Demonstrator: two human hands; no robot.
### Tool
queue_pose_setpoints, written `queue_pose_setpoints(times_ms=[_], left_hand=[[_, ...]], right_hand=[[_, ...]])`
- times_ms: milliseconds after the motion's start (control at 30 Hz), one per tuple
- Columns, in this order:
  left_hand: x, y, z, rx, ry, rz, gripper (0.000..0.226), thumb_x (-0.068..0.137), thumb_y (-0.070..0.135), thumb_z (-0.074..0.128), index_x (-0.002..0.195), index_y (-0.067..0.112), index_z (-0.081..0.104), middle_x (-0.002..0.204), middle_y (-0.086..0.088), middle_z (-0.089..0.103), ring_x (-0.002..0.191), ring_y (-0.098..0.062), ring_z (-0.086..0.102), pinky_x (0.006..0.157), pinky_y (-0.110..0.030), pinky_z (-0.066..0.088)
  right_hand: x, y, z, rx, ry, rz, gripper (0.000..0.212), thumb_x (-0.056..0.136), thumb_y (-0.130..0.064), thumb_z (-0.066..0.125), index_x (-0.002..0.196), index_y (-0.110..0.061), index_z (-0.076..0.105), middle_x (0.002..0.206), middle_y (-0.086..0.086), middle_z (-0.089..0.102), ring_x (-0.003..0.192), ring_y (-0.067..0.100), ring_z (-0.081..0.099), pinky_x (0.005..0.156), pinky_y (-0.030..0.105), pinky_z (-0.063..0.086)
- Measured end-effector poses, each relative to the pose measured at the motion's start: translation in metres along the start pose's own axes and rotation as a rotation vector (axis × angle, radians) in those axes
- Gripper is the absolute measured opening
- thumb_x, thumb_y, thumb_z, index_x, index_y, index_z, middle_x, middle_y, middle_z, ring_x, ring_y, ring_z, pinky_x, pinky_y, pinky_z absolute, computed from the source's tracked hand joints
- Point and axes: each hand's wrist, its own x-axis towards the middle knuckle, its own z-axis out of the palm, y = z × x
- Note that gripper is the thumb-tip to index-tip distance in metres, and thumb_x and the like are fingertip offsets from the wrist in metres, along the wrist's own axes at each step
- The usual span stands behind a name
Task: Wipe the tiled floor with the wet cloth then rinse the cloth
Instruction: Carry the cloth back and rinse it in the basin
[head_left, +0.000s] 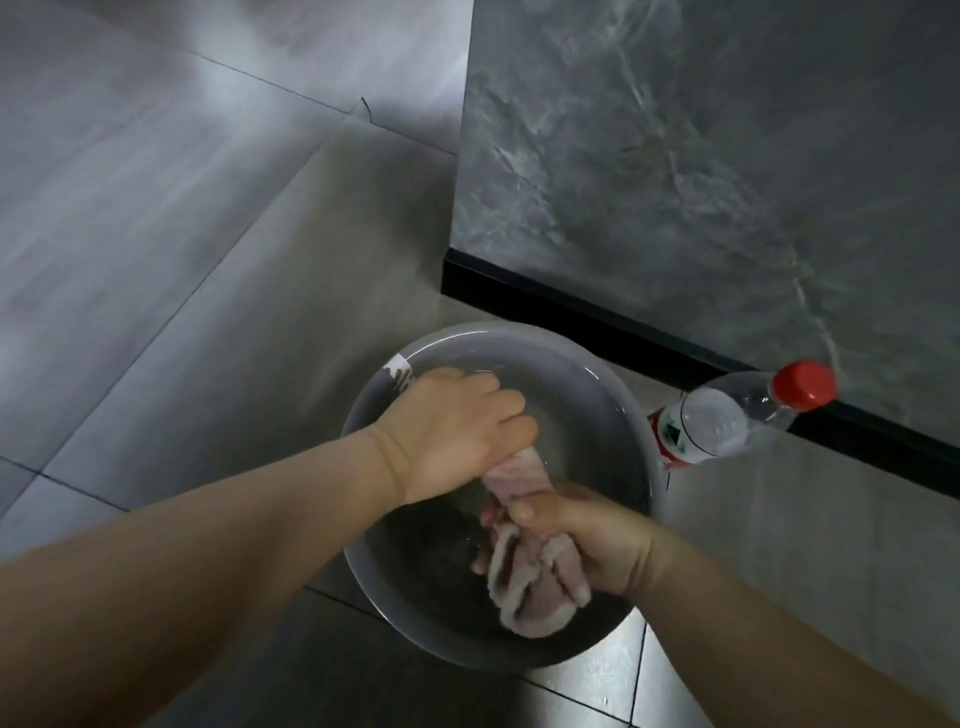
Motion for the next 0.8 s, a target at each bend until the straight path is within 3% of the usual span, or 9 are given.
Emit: queue_pose_setpoints(times_ms=[67, 133, 233, 333, 433, 467, 600, 700, 800], left_hand=[[-0.01, 0.011, 0.003, -0.066, -0.098, 0.042, 0.012, 0.054, 0.023, 0.064, 0.065, 0.024, 0.059, 0.059, 0.008, 0.058, 0.053, -0.012, 0.056, 0.048, -0.019, 0.042], [-0.019, 0.017, -0.003, -0.177, -0.334, -0.066, 0.046, 0.05, 0.04, 0.076, 0.091, 0.029, 0.06, 0.089, 0.01, 0.06, 0.084, -0.01, 0.057, 0.077, -0.024, 0.046], [-0.025, -0.013, -0.026, -1.023, -0.978, -0.378, 0.072, 0.048, 0.057, 0.071, 0.116, 0.048, 0.049, 0.119, 0.021, 0.056, 0.116, -0.002, 0.048, 0.105, -0.024, 0.033], [-0.036, -0.041, -0.032, -1.598, -0.821, -0.594, 0.069, 0.037, 0.079, 0.065, 0.094, 0.04, 0.069, 0.11, 0.018, 0.067, 0.109, 0.002, 0.058, 0.101, -0.024, 0.035], [-0.038, -0.025, -0.022, -1.598, -0.714, -0.625, 0.049, 0.057, 0.079, 0.04, 0.082, 0.047, 0.067, 0.111, -0.006, 0.069, 0.105, -0.012, 0.063, 0.097, -0.034, 0.042], [-0.034, -0.016, -0.013, -1.789, -0.715, -0.657, 0.044, 0.064, 0.072, 0.043, 0.083, 0.042, 0.069, 0.099, -0.009, 0.072, 0.091, -0.013, 0.068, 0.086, -0.037, 0.048], [-0.032, 0.019, 0.016, -2.53, -0.697, -0.626, 0.084, 0.051, 0.061, 0.074, 0.12, 0.018, 0.054, 0.121, -0.012, 0.061, 0.079, -0.016, 0.068, 0.05, -0.028, 0.057], [-0.028, 0.043, 0.015, -2.645, -0.616, -0.475, 0.055, 0.061, 0.042, 0.074, 0.109, 0.019, 0.061, 0.104, -0.003, 0.07, 0.084, -0.013, 0.069, 0.051, -0.02, 0.055], [-0.033, 0.04, 0.019, -2.65, -0.585, -0.578, 0.054, 0.052, 0.027, 0.081, 0.099, 0.017, 0.057, 0.073, 0.004, 0.068, 0.053, -0.004, 0.061, 0.038, -0.012, 0.045]], right_hand=[[-0.006, 0.008, 0.003, -0.197, 0.038, 0.087, 0.053, 0.047, -0.025, 0.081, 0.093, -0.008, 0.06, 0.081, 0.002, 0.067, 0.083, 0.02, 0.062, 0.081, 0.031, 0.051], [-0.013, 0.008, 0.004, -0.655, 0.152, 0.147, 0.044, 0.066, -0.017, 0.072, 0.107, -0.008, 0.058, 0.082, -0.001, 0.067, 0.074, 0.013, 0.063, 0.075, 0.03, 0.053], [-0.014, -0.003, -0.006, -1.577, 0.361, -0.254, 0.03, 0.073, -0.026, 0.069, 0.1, -0.02, 0.058, 0.08, -0.006, 0.07, 0.074, 0.011, 0.065, 0.083, 0.034, 0.051], [-0.011, -0.007, -0.019, -1.858, 0.58, -0.803, 0.034, 0.066, -0.045, 0.064, 0.089, -0.027, 0.047, 0.067, -0.008, 0.067, 0.067, 0.008, 0.057, 0.076, 0.027, 0.038], [-0.003, -0.024, -0.017, -1.854, 0.795, -1.112, 0.027, 0.088, -0.049, 0.046, 0.092, -0.022, 0.049, 0.075, -0.002, 0.071, 0.077, 0.009, 0.047, 0.075, 0.029, 0.028], [-0.001, -0.028, -0.017, -1.863, 0.874, -1.19, 0.024, 0.091, -0.045, 0.044, 0.092, -0.021, 0.05, 0.076, -0.002, 0.072, 0.079, 0.01, 0.048, 0.078, 0.03, 0.028], [0.011, -0.029, -0.019, -2.007, 0.896, -1.382, 0.007, 0.092, -0.027, 0.047, 0.091, -0.021, 0.05, 0.078, 0.001, 0.072, 0.089, 0.016, 0.05, 0.098, 0.034, 0.02], [0.017, -0.03, -0.03, -2.072, 0.806, -1.435, 0.007, 0.092, -0.015, 0.043, 0.09, -0.019, 0.048, 0.091, 0.005, 0.058, 0.097, 0.021, 0.05, 0.105, 0.042, 0.023], [0.011, -0.029, -0.037, -2.201, 0.571, -1.304, 0.01, 0.088, -0.014, 0.046, 0.098, -0.017, 0.047, 0.099, 0.009, 0.065, 0.105, 0.027, 0.048, 0.094, 0.041, 0.037]])
